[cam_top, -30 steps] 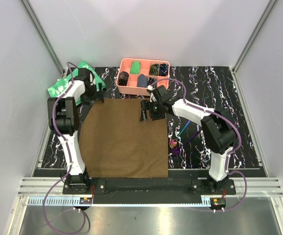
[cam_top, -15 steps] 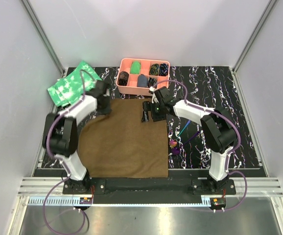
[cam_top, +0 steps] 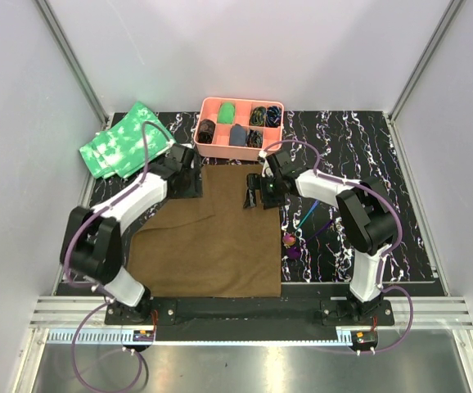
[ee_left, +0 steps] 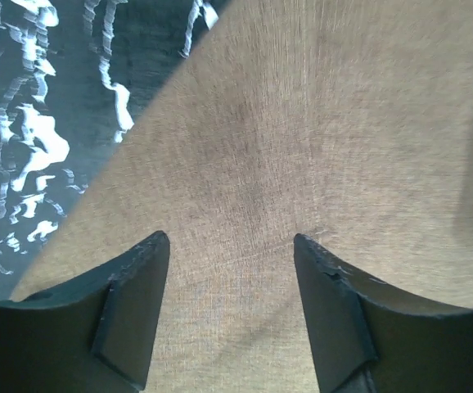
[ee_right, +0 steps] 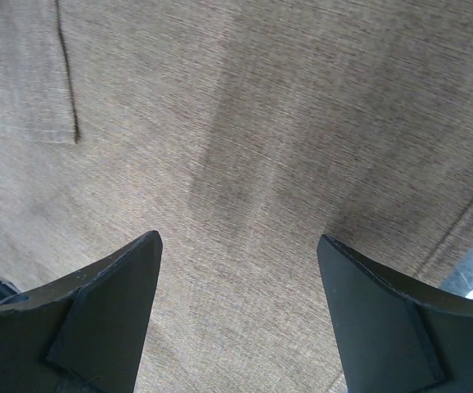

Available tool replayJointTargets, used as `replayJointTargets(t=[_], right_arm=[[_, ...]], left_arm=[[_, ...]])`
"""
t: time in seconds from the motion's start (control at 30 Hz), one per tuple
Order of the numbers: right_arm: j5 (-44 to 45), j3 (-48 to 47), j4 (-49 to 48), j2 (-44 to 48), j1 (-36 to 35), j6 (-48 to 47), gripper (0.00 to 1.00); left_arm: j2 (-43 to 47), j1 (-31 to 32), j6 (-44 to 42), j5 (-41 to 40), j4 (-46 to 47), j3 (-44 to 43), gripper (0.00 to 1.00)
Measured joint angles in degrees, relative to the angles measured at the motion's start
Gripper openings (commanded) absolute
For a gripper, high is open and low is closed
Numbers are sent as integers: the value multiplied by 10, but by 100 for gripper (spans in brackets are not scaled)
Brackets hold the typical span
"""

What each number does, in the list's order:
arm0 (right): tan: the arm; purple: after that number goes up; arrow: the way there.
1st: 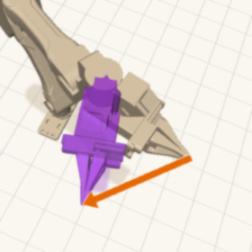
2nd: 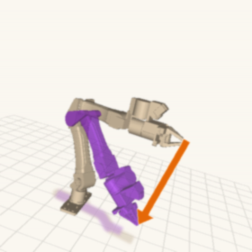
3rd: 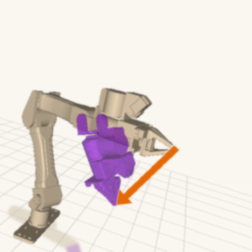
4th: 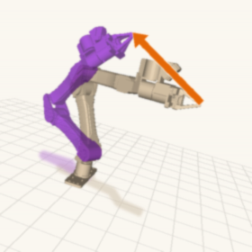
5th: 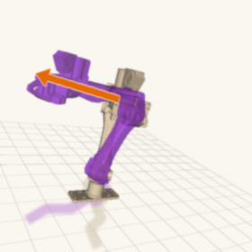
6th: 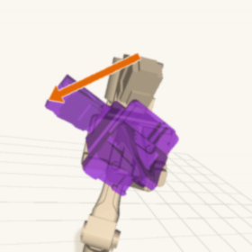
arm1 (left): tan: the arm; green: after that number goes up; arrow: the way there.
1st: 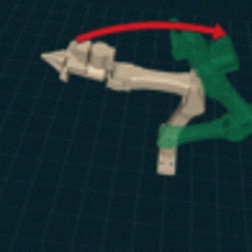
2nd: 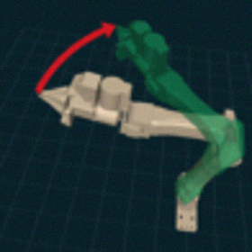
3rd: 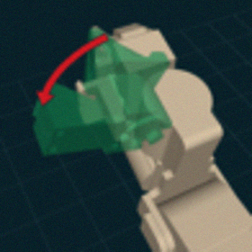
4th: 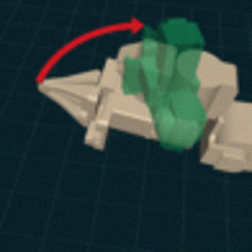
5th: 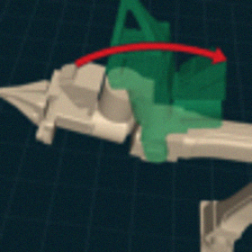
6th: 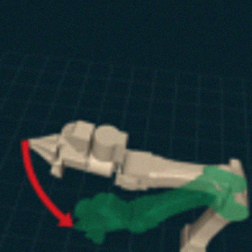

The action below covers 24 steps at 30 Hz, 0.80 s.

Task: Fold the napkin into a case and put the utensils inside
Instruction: Flatten out the crumpled napkin at the center of the board.

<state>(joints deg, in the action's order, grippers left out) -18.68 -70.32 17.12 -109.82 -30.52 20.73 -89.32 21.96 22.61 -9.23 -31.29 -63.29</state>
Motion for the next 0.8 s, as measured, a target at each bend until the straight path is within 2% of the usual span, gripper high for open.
replayJointTargets(t=[0.07, 0.27, 0.37, 0.7, 0.8], right_arm=[[-5, 0, -3, 0, 0, 1, 86], [-10, 5, -12, 0, 1, 1, 86], [-12, 9, -18, 0, 1, 3, 86], [-21, 16, -35, 0, 2, 7, 86], [-21, 18, -39, 1, 2, 7, 86]], left_arm=[[-37, 3, -13, 23, 1, -11, 50], [-120, 54, -27, 45, 5, -21, 34], [-132, 78, -25, 45, 6, -21, 32], [-158, 100, -10, 28, 15, -35, 30], [-163, 103, -6, 22, 15, -42, 18]])
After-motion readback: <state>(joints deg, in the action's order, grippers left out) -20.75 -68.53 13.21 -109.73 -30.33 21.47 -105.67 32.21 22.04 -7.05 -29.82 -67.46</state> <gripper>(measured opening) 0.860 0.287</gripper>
